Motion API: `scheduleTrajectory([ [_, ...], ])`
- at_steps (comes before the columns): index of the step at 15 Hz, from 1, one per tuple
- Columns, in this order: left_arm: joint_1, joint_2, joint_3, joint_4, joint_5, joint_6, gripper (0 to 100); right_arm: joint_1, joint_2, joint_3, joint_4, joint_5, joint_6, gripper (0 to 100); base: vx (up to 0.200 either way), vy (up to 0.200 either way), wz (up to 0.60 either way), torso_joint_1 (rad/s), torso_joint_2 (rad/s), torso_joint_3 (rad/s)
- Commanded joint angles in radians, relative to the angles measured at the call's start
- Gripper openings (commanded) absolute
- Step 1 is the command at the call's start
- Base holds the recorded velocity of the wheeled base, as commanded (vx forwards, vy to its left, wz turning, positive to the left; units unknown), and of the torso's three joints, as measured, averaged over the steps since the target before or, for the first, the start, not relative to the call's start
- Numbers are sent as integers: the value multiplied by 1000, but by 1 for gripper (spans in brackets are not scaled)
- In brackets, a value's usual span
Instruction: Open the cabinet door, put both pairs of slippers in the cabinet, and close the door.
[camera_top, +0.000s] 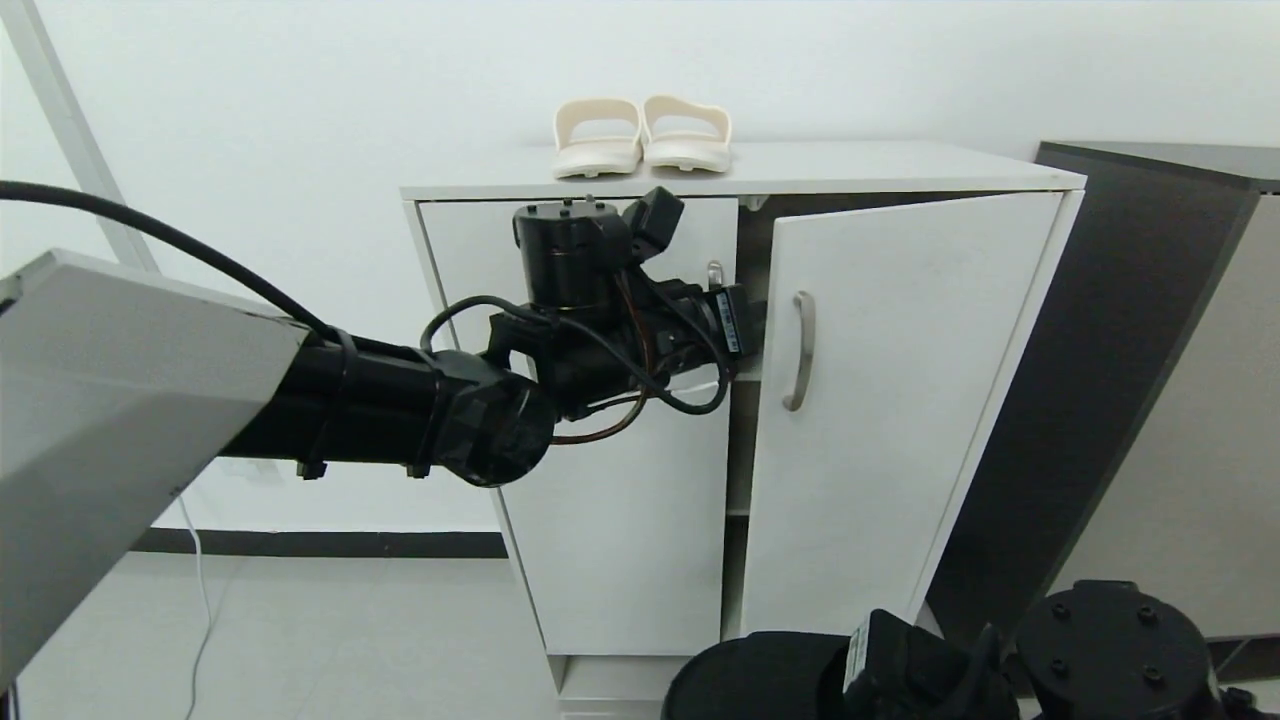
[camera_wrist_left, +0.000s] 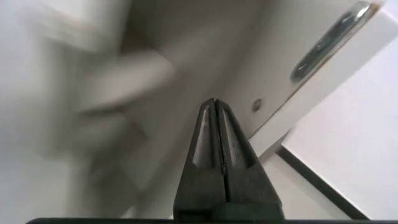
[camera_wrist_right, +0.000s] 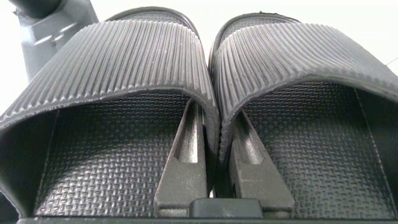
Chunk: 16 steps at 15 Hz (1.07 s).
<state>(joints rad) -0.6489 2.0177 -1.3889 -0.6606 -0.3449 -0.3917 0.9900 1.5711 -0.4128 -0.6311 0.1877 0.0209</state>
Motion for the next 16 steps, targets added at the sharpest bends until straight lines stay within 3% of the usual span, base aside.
scheduleTrajectory([
  [1, -71, -57, 100, -48, 0, -4, 0, 1, 3, 0, -2, 1, 1, 0, -200, 0, 0, -2, -2, -2],
  [3, -118, -86, 177, -106, 0, -4, 0, 1, 3, 0, -4, 3, 1, 0, -200, 0, 0, 2, 0, 2],
  [6, -97, -89, 214, -169, 6, -4, 0, -2, 9, -6, -4, 7, 4, 0, -67, 0, 0, 2, 1, 2],
  [9, 2, -195, 300, -169, 9, -6, 0, -94, 99, -80, -6, -50, 14, 0, 0, 0, 0, 0, 0, 0],
  [12, 135, -427, 495, -152, 52, 4, 0, -154, 228, -204, -6, -261, 123, 0, 0, 0, 0, 0, 0, 0],
  [14, 232, -640, 703, -103, 141, 59, 0, -156, 293, -311, -6, -379, 209, 0, 0, 0, 0, 0, 0, 0],
  [16, 273, -884, 893, -10, 230, 113, 0, -169, 343, -373, -9, -510, 238, 0, 0, 0, 0, 0, 0, 0],
])
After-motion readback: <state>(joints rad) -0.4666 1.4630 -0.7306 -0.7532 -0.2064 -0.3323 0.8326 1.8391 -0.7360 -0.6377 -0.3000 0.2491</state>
